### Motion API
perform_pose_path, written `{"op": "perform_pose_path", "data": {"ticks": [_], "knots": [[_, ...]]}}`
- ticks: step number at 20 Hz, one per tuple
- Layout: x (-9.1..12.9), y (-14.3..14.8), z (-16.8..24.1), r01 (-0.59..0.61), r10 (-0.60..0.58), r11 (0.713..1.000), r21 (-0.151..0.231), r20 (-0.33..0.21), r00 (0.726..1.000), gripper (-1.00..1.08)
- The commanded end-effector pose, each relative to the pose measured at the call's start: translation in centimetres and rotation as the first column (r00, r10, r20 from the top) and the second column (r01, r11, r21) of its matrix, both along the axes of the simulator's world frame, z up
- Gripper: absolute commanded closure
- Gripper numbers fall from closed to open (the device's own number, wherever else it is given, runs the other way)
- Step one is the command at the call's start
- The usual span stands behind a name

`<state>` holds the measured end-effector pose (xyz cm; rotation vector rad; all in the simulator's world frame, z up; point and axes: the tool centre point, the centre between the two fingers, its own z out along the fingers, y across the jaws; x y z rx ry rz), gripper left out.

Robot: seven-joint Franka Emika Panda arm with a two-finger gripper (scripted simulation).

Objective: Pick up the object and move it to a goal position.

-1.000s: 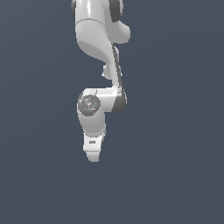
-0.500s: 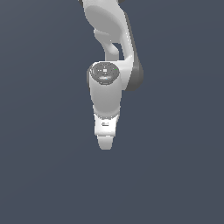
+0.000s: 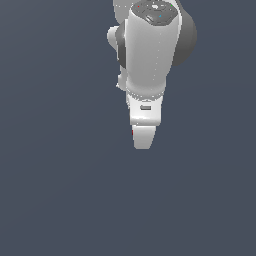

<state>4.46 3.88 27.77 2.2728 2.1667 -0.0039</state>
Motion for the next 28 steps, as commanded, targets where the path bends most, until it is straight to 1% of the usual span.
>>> {"op": "perform_pose_path", "data": {"ticks": [1,10,15,21,28], "knots": [[-0.4,1.4,2.7,0.0,0.0,1.0,0.0,0.0,1.0,1.08],[-1.3,6.0,12.0,0.001,-0.001,1.0,0.002,0.0,1.0,1.08],[-1.6,8.0,16.0,0.002,-0.002,1.0,0.003,0.0,1.0,1.08],[-1.7,9.4,18.9,0.004,-0.004,1.0,0.003,0.0,1.0,1.08],[-1.7,10.2,20.4,0.004,-0.004,1.0,0.003,0.0,1.0,1.08]]}}
